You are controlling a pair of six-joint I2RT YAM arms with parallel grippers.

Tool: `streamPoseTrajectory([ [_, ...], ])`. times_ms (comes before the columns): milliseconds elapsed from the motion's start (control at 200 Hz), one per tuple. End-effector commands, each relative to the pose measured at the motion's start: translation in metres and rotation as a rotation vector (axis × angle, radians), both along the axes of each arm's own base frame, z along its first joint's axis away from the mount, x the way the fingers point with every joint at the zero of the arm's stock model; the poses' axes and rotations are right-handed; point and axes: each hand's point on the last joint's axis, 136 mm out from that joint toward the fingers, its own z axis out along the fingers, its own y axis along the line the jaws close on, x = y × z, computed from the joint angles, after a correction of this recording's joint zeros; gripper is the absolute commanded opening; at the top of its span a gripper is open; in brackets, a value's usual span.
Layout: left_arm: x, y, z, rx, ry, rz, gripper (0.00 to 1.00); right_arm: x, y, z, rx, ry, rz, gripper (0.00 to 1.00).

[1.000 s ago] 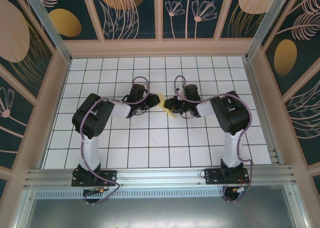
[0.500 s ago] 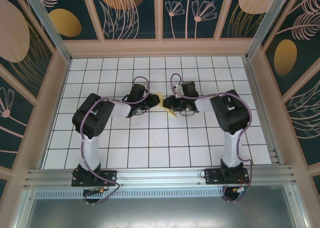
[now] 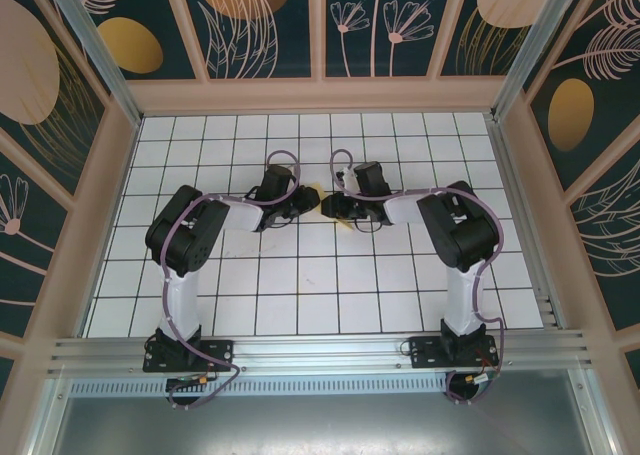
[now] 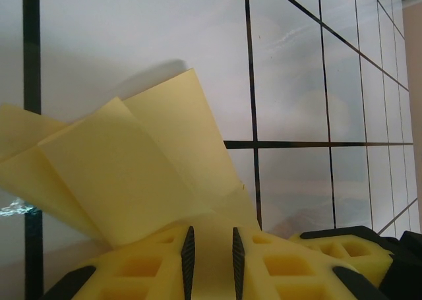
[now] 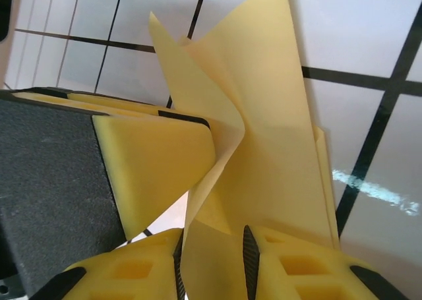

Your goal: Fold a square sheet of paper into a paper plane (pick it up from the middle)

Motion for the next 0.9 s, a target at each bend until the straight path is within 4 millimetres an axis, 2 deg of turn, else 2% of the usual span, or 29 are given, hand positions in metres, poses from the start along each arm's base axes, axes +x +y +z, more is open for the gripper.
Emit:
streamPoseTrajectory([
  [0, -0.002, 0.000, -0.016, 0.031, 0.045, 0.001, 0.26, -0.001, -0.014, -0.012, -0.128, -0.045, -0.025, 0.33],
  [130, -0.002, 0.001, -0.017, 0.041, 0.050, 0.005, 0.26, 0.000, -0.015, -0.004, -0.140, -0.085, -0.025, 0.34],
  [445, -0.002, 0.002, -0.021, 0.050, 0.060, 0.007, 0.26, -0.009, -0.016, -0.011, -0.173, -0.117, 0.039, 0.32],
  [590, -0.001, 0.001, -0.016, 0.045, 0.054, 0.006, 0.26, -0.009, -0.015, -0.012, -0.159, -0.114, 0.047, 0.19],
  [696, 0.001, -0.001, -0.004, 0.033, 0.031, 0.004, 0.27, -0.011, -0.011, -0.009, -0.109, -0.099, 0.054, 0.09],
  [896, 0.006, -0.002, 0.026, 0.012, -0.026, 0.004, 0.29, -0.014, -0.006, 0.012, 0.041, -0.071, 0.056, 0.00],
])
